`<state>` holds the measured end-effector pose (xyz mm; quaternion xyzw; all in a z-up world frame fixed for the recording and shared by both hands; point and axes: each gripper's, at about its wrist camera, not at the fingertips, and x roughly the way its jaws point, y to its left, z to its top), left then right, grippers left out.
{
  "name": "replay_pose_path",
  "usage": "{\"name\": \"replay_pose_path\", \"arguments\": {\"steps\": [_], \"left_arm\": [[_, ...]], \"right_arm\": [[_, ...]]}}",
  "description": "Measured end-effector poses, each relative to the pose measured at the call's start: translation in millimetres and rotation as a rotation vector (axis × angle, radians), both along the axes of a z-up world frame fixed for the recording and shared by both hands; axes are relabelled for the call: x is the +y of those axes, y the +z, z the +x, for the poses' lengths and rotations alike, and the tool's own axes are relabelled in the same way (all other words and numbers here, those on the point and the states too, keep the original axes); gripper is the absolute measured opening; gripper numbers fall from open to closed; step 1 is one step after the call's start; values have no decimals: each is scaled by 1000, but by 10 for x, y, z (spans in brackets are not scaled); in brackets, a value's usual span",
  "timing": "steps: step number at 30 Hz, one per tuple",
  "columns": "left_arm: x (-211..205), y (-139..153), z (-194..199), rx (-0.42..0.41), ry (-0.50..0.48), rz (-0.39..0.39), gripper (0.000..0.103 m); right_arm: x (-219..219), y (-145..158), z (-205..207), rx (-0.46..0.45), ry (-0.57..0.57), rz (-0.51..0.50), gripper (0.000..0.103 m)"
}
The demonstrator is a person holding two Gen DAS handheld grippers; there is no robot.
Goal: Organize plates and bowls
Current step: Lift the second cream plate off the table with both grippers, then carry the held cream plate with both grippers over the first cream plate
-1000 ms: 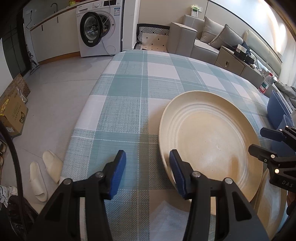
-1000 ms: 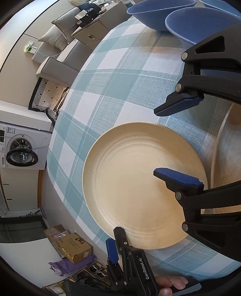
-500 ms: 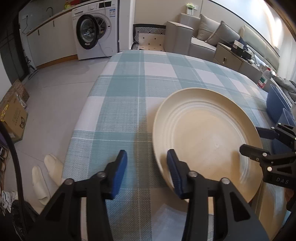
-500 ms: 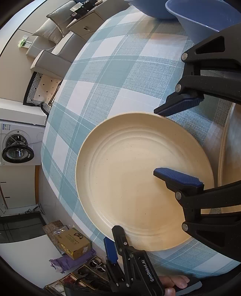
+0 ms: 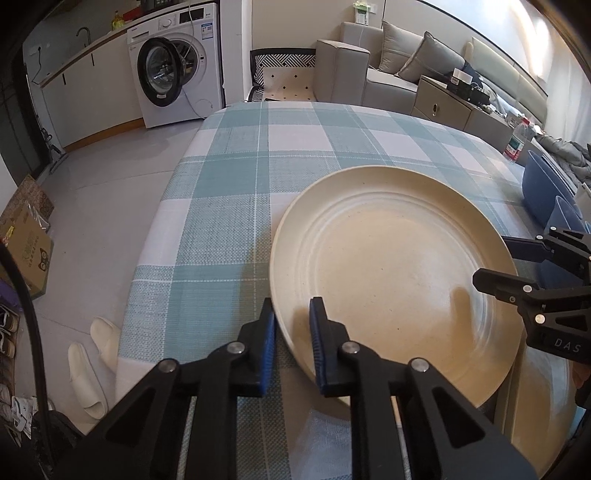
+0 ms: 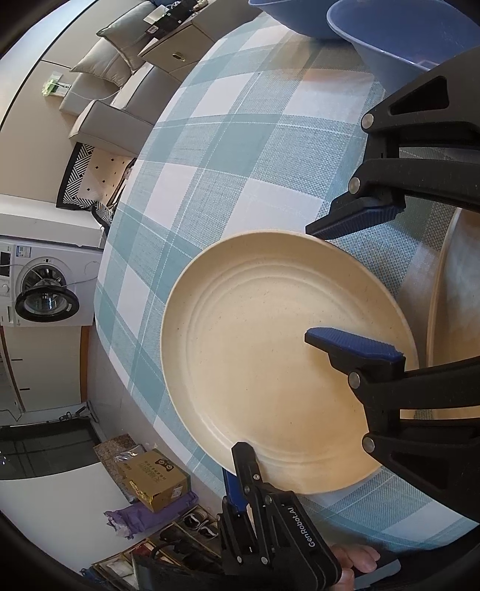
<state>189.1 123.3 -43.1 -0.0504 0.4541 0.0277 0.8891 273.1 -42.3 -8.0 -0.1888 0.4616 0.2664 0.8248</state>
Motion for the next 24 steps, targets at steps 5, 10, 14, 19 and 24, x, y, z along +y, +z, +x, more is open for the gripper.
{"name": "replay_pose_path", "arguments": {"steps": [5, 10, 14, 19, 24], "left_arm": [[-20, 66, -25, -19, -2, 5, 16], [-33, 154, -66, -43, -5, 5, 16], [-53, 240, -102, -65, -7, 9, 16], [-82, 328, -138, -86, -7, 14, 16], [-121, 396, -158, -104, -9, 17, 16]], "right_arm": [[-22, 51, -22, -15, -10, 8, 51], [-43, 144, -72, -45, -11, 14, 51], [-79, 218, -102, -60, -15, 25, 51], [-114, 304, -180, -81, -18, 37, 51], [-165, 376, -261, -102, -23, 42, 51]]}}
